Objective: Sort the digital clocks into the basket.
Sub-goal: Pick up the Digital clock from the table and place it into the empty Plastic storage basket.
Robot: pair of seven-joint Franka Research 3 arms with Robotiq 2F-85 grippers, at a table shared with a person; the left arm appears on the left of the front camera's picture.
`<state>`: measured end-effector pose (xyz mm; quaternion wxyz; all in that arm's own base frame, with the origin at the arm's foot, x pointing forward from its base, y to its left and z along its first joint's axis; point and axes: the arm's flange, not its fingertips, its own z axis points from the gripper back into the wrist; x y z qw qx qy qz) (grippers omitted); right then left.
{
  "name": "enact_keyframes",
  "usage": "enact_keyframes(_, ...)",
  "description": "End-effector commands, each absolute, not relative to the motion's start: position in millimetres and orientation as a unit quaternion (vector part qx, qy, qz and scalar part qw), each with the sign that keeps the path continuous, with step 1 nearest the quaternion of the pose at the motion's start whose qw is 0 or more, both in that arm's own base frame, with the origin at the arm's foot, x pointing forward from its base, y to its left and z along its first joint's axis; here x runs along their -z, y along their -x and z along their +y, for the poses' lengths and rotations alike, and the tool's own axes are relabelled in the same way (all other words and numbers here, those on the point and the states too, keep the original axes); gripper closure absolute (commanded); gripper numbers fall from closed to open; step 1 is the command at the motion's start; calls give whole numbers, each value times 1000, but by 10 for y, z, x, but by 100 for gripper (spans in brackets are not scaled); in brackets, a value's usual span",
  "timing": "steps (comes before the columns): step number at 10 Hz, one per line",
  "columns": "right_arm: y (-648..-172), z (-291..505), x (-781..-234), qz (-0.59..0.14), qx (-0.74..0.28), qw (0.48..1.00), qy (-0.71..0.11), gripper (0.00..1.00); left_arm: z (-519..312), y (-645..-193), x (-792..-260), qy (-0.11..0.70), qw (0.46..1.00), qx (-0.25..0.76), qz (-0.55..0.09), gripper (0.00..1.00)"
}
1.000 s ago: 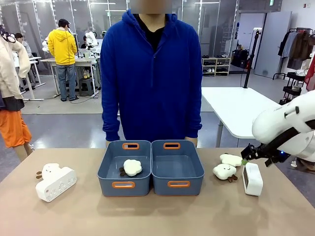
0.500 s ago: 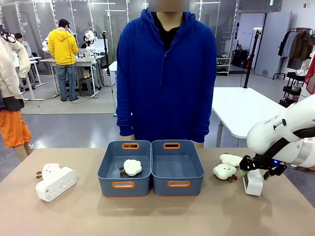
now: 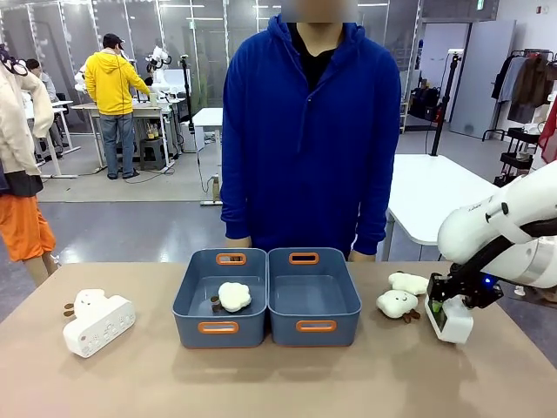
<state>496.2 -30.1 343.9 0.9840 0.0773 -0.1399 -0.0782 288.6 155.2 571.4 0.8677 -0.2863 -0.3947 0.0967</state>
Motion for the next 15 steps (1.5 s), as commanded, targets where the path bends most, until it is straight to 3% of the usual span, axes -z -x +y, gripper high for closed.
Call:
enact_keyframes(1,-4856,-382,-3822,-155,77,979,-110,98,1547,-2890,-5712,277,870,-98,-397,0)
enact_keyframes(3,-4634,-144,-4549,-211,-9,969,-130,98,1547,-2890,-5712,277,870,-98,-397,0)
enact_keyframes(5,-4583,328,-4881,-220,-73,955,-183,98,1547,-2890,-5712,277,870,-98,-397,0)
enact_keyframes(9,-4834,1373,-4649,-226,-154,940,-206,98,1547,-2890,-5712,277,870,-98,-397,0)
enact_keyframes(14,-5152,2033,-3991,-231,-143,946,-176,98,1547,-2890,-5712,277,870,-98,-397,0)
enact_keyframes(15,-5157,2037,-3951,-229,-143,946,-177,43,1547,-2890,-5712,277,870,-98,-397,0)
